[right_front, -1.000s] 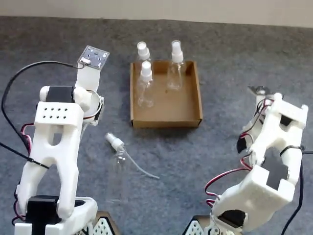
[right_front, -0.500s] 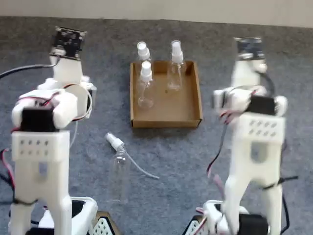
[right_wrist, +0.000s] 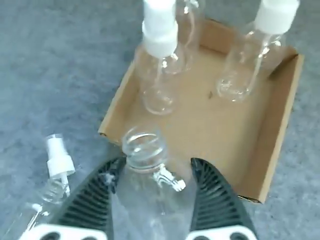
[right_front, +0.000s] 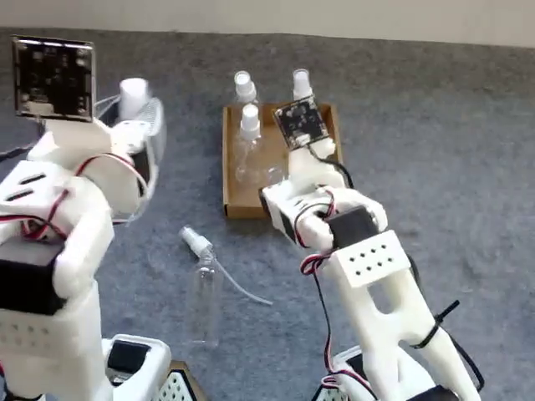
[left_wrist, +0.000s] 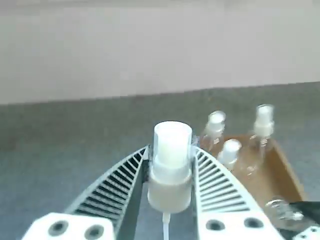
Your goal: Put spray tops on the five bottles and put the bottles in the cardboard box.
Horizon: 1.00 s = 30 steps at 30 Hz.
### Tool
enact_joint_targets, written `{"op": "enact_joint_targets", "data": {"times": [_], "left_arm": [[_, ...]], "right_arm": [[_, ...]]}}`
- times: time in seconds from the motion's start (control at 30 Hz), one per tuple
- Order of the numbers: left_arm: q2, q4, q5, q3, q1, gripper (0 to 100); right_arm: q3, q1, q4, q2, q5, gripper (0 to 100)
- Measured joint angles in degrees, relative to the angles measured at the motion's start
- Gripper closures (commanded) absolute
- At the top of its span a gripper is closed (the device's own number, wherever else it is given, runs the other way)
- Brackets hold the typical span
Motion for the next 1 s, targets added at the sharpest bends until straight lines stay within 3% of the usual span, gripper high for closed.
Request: {"op": "enact_joint_targets", "data": {"times": [0.17,0.4,0.53,0.7,1.0], "left_arm": [[-0.2,-7.5,0.1,-0.4,8.9,99],[-0.2,-18.5,0.1,-0.4,19.3,99],[0.3,-23.8,1.3,1.2,23.2,99],[4.5,-28.9,10.2,3.0,25.0,99],[7.5,-29.9,11.5,3.2,29.4,99]], "right_arm": [[4.5,-1.5,-1.8,-5.9,-0.5,99.4],[23.7,-4.2,-15.9,-24.4,-0.5,99.4],[34.5,-4.5,-19.9,-35.3,-0.5,99.4],[41.4,-4.5,-20.5,-43.5,-0.6,99.4],[43.1,-4.5,-20.7,-54.9,-4.7,99.4]]}}
